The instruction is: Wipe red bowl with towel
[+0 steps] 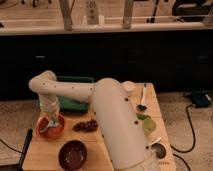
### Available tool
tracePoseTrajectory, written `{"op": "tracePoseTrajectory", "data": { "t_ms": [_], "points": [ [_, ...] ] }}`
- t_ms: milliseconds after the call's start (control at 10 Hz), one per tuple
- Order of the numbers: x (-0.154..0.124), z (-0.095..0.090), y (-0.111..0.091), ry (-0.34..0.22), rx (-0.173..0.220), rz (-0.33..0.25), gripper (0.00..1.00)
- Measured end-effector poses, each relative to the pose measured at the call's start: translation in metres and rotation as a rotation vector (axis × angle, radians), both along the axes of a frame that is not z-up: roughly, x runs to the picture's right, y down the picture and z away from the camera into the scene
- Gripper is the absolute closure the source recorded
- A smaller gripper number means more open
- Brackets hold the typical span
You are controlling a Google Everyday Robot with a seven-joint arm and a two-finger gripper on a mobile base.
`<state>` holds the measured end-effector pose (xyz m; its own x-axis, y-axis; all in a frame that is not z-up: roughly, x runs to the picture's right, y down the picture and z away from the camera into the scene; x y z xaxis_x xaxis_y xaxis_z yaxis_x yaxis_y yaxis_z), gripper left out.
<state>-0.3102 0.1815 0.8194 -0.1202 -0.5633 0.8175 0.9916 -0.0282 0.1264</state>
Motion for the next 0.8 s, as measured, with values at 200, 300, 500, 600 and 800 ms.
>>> {"op": "tracePoseTrajectory", "data": {
  "t_ms": [200, 300, 500, 600, 800],
  "points": [
    [-0.015, -0.008, 0.012, -0.058, -0.024, -0.049, 0.98],
    [-0.016, -0.013, 0.017, -0.072, -0.036, -0.064, 0.98],
    [-0.008, -0.02, 0.024, -0.08, -0.053, -0.084, 0.98],
    [0.0, -0.023, 0.026, -0.08, -0.064, -0.095, 0.98],
    [0.001, -0.025, 0.026, -0.084, -0.071, -0.103, 0.98]
  ]
}}
